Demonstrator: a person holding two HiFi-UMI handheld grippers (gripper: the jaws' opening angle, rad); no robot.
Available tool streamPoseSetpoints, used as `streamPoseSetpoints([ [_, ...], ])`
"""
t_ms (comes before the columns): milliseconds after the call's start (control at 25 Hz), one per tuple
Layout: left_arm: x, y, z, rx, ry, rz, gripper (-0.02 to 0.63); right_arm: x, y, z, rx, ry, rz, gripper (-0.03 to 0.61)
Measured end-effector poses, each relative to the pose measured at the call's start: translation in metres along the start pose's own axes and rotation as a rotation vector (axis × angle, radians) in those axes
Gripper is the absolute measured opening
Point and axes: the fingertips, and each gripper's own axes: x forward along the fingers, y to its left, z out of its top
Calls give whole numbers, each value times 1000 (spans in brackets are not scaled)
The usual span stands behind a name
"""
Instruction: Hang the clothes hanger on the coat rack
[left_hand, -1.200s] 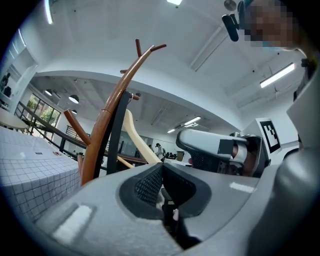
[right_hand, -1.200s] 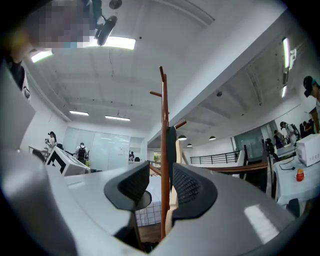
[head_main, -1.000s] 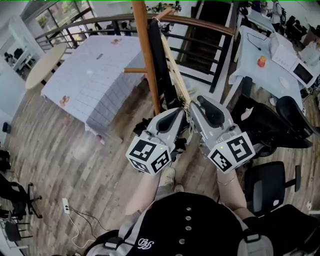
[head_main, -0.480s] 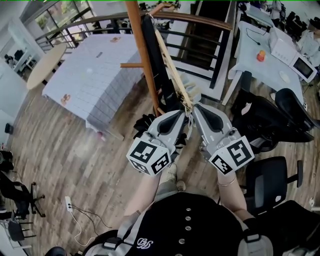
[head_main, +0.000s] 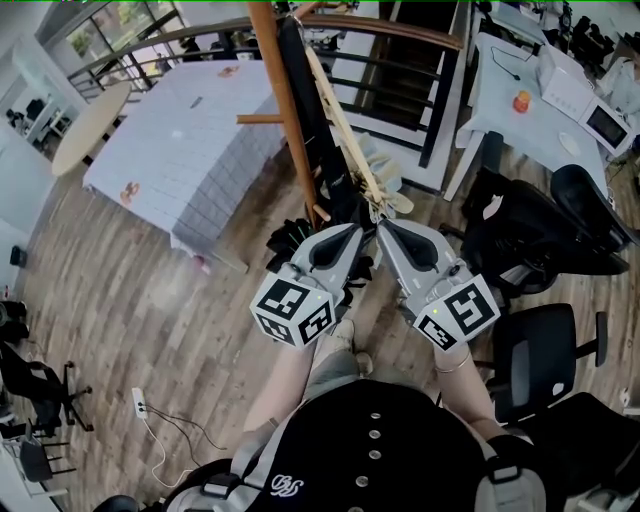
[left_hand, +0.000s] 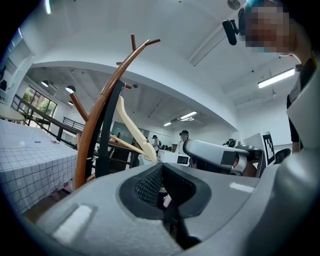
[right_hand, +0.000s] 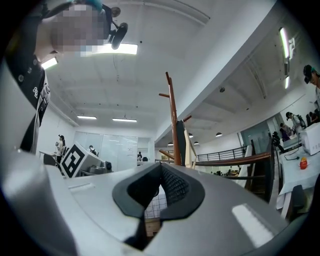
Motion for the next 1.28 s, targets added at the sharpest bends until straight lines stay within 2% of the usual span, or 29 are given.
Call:
streamPoseSetpoints([
  [160,-4,-2,-5,-1,8,6,-2,-1,6,-8,3,18,4,-3],
  [560,-11,-3,-18,-19,33,26,-2,-7,2,-26,31,101,-64,-3],
  [1280,-14,-18,-22,-6,48,23,0,-16,3,-53,65,210,-87,-3],
])
